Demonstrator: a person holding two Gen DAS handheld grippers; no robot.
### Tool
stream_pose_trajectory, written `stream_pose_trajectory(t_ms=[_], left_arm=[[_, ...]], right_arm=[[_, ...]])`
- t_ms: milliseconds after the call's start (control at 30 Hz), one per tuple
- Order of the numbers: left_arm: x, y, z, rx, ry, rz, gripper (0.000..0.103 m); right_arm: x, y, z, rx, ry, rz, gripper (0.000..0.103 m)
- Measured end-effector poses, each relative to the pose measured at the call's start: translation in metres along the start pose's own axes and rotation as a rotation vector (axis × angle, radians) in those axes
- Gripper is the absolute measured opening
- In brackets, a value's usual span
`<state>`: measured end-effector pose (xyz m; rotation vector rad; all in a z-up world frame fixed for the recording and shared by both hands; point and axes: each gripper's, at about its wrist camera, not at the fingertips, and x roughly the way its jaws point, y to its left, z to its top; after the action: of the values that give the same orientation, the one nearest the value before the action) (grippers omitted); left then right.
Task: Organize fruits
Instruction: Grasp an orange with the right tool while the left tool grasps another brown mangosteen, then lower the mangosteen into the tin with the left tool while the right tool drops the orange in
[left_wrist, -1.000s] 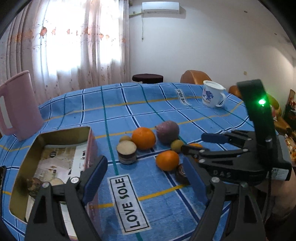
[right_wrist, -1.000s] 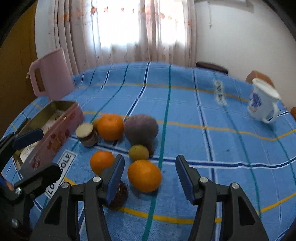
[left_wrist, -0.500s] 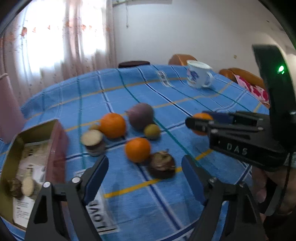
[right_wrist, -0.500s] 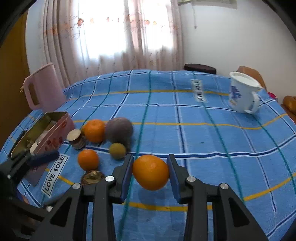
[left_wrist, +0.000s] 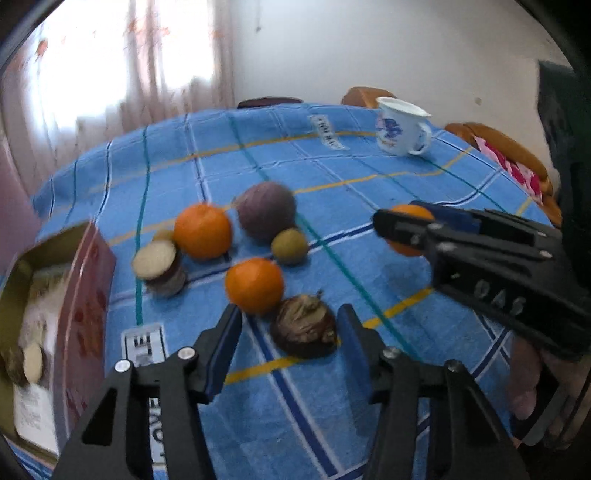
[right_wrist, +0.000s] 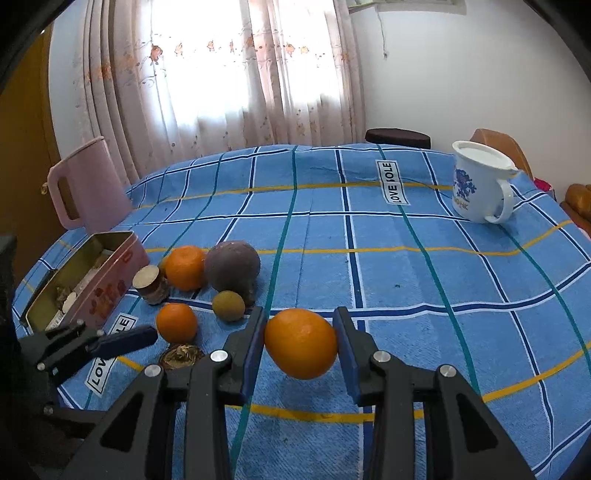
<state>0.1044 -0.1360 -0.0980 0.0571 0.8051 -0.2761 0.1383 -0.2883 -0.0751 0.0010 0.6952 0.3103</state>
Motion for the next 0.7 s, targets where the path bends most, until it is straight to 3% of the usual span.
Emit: stream_pose_trajectory(t_ms=[133,200,333,700], left_arm=[[0.003,-0.004,0.002,0.013,0.007,-0.020,0.054],[0.010,-0.006,0.004,0.011,0.038,-0.055,0.041],[0.009,-0.003,0.002,-0.004,0.036,-0.092,0.040],[-0.023,-0.005,0.000,0.020,-0.138,-0.035,0.040]], right_arm=[[0.001,0.006,0.000,-0.029,0.006,-0.009,0.039],[0.002,0.006,0.000,-0.031,0.008,-0.005,0.039],[0.001,0.004,0.000,-0.019,0.007,0.008,0.039],[-0.016,0.010,-0.002,-0.053,-0.077,0.026,0.039]])
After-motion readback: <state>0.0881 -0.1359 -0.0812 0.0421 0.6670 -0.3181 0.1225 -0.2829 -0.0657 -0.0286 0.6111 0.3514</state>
